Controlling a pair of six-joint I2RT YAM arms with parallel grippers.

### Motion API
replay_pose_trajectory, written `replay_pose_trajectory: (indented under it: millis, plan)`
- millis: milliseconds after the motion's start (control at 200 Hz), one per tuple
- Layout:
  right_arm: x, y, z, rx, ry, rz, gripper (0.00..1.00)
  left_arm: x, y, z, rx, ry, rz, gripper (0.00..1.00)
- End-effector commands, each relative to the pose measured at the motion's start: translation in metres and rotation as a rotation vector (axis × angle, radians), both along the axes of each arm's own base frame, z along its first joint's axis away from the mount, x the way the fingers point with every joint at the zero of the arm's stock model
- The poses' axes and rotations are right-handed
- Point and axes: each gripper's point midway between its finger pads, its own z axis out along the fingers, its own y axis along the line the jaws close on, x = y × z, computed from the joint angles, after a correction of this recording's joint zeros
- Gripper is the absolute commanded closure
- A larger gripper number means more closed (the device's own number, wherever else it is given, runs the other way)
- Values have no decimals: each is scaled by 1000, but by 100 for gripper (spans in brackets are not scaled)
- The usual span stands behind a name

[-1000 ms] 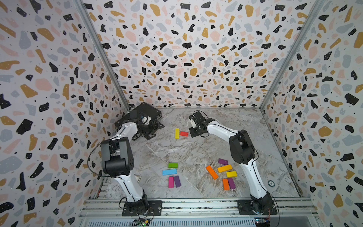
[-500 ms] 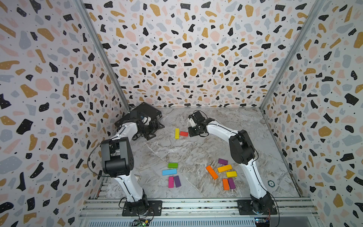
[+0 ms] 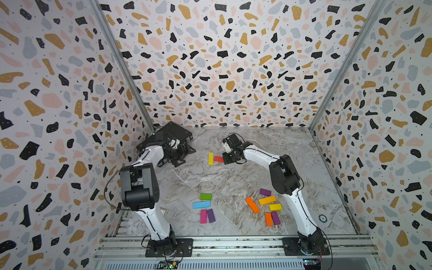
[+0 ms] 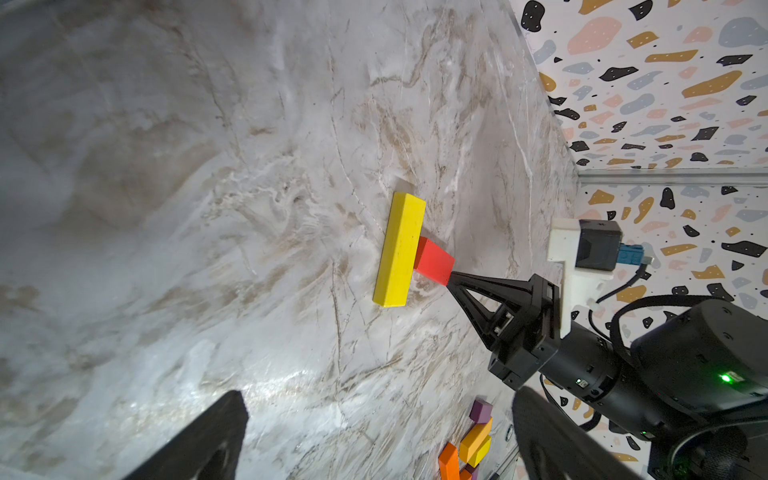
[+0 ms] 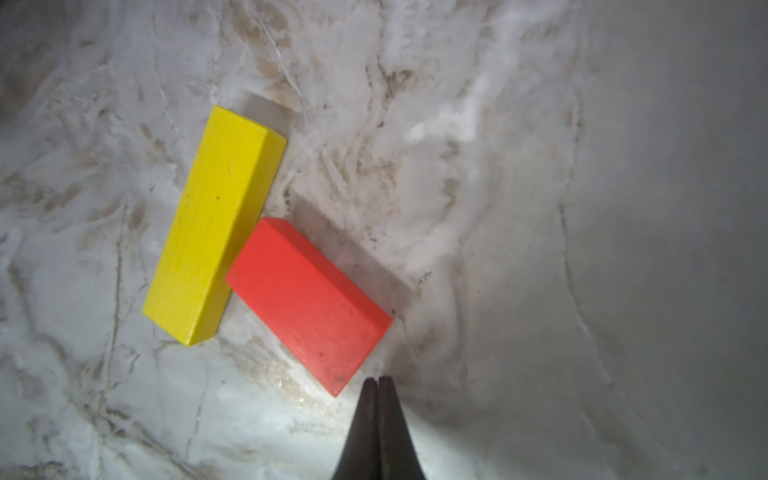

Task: Assemble the letter t with building blocks
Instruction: Adjust the building block at the center of the board.

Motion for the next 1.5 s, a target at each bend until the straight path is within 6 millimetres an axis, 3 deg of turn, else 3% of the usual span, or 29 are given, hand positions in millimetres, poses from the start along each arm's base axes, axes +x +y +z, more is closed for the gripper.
replay_pose_trajectory:
  millis: [0,1497]
  plan:
    - [1,7,18,23,-11,3,100,3,-1,13,16,-43,-15,0]
    - [18,16,18,17,-72,29,100,3,-2,11,14,-34,-19,0]
